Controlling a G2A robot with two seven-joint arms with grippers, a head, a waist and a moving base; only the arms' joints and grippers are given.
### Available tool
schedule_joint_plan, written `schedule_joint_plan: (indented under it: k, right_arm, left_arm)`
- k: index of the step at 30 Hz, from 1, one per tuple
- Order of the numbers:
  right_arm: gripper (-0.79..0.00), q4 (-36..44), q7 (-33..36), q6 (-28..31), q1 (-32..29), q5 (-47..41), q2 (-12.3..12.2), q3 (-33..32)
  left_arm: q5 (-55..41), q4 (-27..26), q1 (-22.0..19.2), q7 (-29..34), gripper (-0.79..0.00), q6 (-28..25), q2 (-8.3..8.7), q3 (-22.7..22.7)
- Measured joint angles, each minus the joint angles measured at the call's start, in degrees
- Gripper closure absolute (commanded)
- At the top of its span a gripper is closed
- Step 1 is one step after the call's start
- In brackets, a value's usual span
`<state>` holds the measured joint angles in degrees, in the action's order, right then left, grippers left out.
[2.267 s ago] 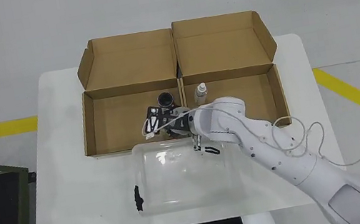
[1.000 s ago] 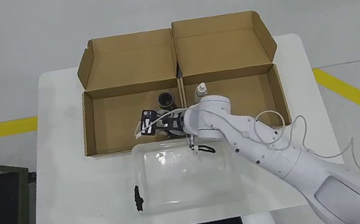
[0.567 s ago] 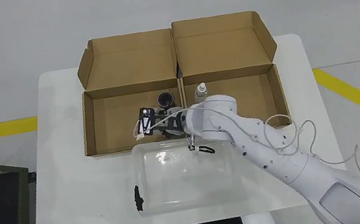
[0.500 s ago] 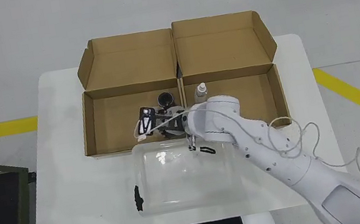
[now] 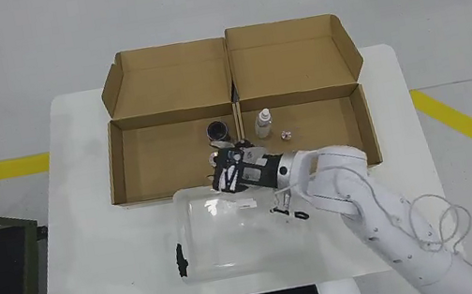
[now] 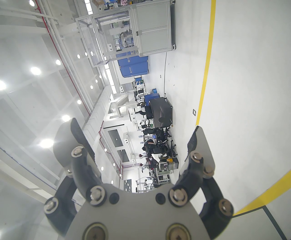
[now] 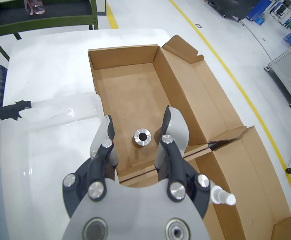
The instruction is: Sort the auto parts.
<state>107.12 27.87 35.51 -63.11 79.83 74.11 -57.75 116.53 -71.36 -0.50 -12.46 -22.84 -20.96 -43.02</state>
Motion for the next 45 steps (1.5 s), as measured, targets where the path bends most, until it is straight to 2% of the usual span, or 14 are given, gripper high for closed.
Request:
schedule_joint_plan:
  k: [10, 16, 23, 32, 45]
  right_arm:
    - [-0.6, 9.52, -18.06, 0.25, -18.99, 8.16, -3.64, -15.93]
    - [-0.785, 11.61, -27.61, -1.04, -28.58, 9.83, -4.98, -25.49]
    - [-0.785, 11.02, -35.21, -2.46, -36.99, 8.52, -5.84, -34.69]
    - [-0.785, 10.56, -42.85, -4.14, -44.4, 6.41, -6.32, -42.64]
    - [-0.785, 10.5, -44.26, -4.09, -46.55, 5.86, -6.49, -44.62]
  left_arm:
    - [0.0, 0.0, 0.0, 0.0, -0.785, 0.0, 0.0, 0.0]
    - [0.0, 0.0, 0.0, 0.0, -0.785, 0.0, 0.0, 0.0]
    - [0.0, 0.0, 0.0, 0.0, -0.785, 0.0, 0.0, 0.0]
    - [0.0, 0.0, 0.0, 0.0, -0.785, 0.0, 0.0, 0.0]
    - [0.0, 0.0, 0.0, 0.0, -0.784, 0.0, 0.0, 0.0]
